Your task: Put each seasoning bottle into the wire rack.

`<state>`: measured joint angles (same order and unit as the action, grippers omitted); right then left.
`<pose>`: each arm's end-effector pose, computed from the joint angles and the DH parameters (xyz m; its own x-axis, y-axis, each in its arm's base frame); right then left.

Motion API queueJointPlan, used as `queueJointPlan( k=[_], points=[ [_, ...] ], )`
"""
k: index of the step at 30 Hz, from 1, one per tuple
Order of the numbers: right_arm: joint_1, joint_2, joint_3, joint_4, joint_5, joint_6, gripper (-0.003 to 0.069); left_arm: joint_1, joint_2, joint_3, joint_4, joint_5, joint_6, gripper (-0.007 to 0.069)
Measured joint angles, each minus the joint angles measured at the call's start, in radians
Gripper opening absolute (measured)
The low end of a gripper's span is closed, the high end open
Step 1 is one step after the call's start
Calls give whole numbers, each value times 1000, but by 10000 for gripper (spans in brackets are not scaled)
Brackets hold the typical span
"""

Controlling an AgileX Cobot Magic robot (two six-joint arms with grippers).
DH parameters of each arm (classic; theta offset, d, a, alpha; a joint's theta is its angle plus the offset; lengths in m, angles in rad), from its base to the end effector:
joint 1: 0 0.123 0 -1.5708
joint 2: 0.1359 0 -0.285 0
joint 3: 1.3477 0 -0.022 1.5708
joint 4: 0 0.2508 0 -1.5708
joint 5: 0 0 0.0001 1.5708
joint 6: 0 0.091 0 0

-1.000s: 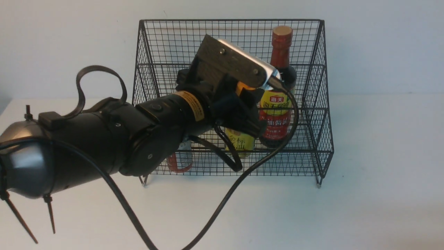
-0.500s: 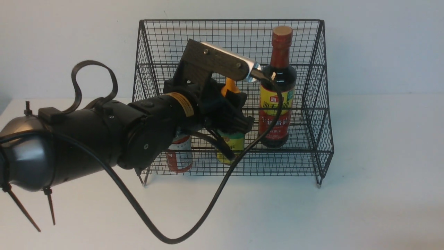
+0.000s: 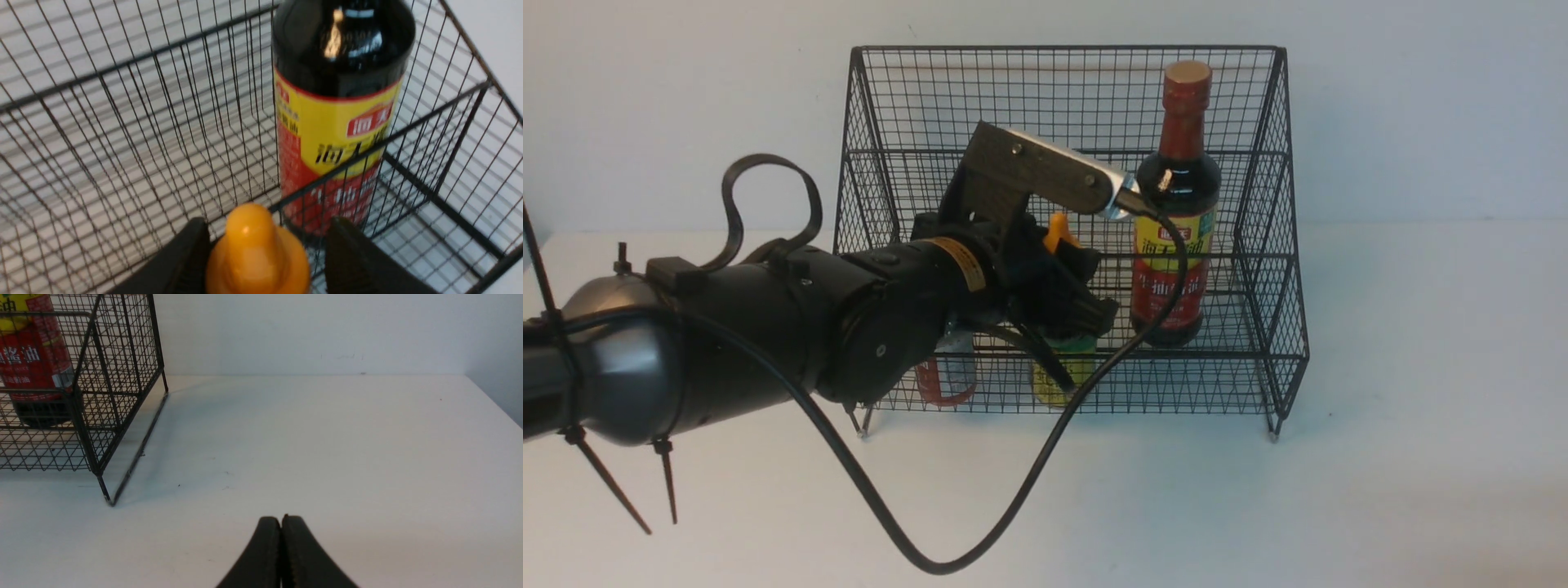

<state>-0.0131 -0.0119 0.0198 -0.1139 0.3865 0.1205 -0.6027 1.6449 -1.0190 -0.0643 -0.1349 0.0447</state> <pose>0.0521 -0.0046 0.1727 -0.2994 0.0188 -0.9540 0.0584 0.9983 0.0014 0.3049 -0.2089 0.2561 -0.3345 0.2071 -0.9194 0.5540 0.8324 -0.0141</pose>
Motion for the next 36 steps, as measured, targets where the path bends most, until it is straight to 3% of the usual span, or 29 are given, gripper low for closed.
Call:
queueJointPlan(
  k=[5, 11, 15, 18, 19, 20, 22, 36],
  points=[
    [0, 0, 0, 0, 0, -1, -10, 0, -24, -1, 0, -20, 0, 460],
    [0, 0, 0, 0, 0, -2, -10, 0, -146, -1, 0, 41, 19, 465],
    [0, 0, 0, 0, 0, -3, -10, 0, -296, -1, 0, 176, 30, 352],
    [0, 0, 0, 0, 0, -4, -10, 0, -448, -1, 12, 349, 42, 159],
    [0, 0, 0, 0, 0, -4, -10, 0, -458, -1, 12, 359, 42, 146],
    [0, 0, 0, 0, 0, -5, -10, 0, -554, -1, 16, 442, 45, 53],
    [0, 0, 0, 0, 0, -5, -10, 0, -638, -1, 18, 504, 45, 12],
    [0, 0, 0, 0, 0, -5, -10, 0, -1072, -1, 34, 581, 46, -5]
  ],
)
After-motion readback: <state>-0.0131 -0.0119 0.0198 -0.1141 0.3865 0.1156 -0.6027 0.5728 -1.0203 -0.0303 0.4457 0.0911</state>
